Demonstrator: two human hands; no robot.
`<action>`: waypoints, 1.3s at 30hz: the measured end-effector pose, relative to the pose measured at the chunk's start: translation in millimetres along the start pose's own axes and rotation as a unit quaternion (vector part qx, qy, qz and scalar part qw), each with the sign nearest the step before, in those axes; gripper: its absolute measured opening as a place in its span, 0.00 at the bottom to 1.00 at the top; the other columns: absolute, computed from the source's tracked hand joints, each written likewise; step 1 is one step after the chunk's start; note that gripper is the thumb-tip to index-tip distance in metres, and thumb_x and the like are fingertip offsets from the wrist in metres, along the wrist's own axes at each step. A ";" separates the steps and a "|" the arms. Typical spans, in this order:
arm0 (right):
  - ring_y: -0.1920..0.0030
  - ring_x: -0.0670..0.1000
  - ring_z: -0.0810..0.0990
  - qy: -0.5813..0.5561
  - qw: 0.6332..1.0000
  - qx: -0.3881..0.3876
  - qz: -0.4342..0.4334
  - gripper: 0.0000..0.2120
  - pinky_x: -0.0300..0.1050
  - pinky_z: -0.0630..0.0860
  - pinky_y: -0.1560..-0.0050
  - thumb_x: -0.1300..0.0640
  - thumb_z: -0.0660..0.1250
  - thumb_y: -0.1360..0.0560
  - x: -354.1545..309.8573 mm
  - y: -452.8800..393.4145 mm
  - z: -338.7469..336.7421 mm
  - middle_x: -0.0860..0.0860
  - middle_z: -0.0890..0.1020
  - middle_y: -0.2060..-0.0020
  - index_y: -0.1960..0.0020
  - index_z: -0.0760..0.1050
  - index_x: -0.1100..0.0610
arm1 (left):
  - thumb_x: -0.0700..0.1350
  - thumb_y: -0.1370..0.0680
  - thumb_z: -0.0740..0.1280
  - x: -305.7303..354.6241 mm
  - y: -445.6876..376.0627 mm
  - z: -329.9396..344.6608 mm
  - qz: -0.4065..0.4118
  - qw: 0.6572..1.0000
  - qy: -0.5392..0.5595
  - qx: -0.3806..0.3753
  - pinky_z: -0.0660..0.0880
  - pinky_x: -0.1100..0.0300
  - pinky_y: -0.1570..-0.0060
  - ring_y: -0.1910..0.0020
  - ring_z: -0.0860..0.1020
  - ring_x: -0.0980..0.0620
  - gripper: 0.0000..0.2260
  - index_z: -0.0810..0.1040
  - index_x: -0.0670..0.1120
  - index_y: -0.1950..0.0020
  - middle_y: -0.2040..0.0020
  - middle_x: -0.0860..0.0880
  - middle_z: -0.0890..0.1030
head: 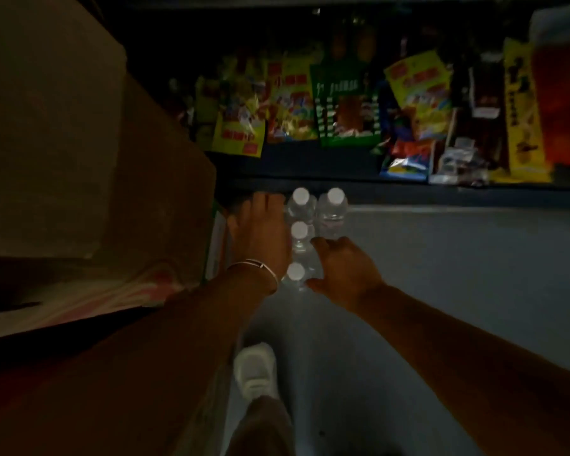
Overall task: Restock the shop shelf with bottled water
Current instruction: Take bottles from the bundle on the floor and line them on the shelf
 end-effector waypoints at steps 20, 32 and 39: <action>0.42 0.53 0.77 -0.193 0.981 0.015 0.026 0.28 0.43 0.74 0.45 0.48 0.75 0.34 8.8 -25.8 41.9 0.52 0.79 0.44 0.38 0.71 0.56 | 0.35 0.27 0.60 -24.6 -9.1 39.7 0.005 0.999 0.001 -0.038 0.61 0.50 0.35 0.34 0.66 0.46 0.21 0.66 0.48 0.35 0.36 0.47 0.68; 0.55 0.38 0.80 -0.272 0.950 0.058 -0.141 0.19 0.36 0.77 0.50 0.60 0.79 0.40 -73.7 111.9 -286.3 0.53 0.82 0.56 0.51 0.79 0.61 | 0.37 0.22 0.60 57.0 20.5 -238.3 0.029 0.978 0.129 -0.159 0.67 0.59 0.40 0.37 0.73 0.44 0.12 0.74 0.41 0.39 0.38 0.42 0.75; 0.53 0.33 0.77 -0.258 0.936 0.113 -0.212 0.22 0.25 0.73 0.53 0.61 0.75 0.32 -167.4 214.3 -510.5 0.42 0.78 0.50 0.41 0.74 0.52 | 0.38 0.21 0.60 78.9 62.3 -479.4 0.091 0.985 0.069 -0.132 0.67 0.61 0.41 0.37 0.73 0.47 0.14 0.74 0.42 0.36 0.36 0.44 0.75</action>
Point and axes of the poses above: each hand's wrist, its own y-axis away from the middle knuckle, its own z-axis out of the palm, x = y × z, the point moved 8 cm from there along -y, towards the middle knuckle
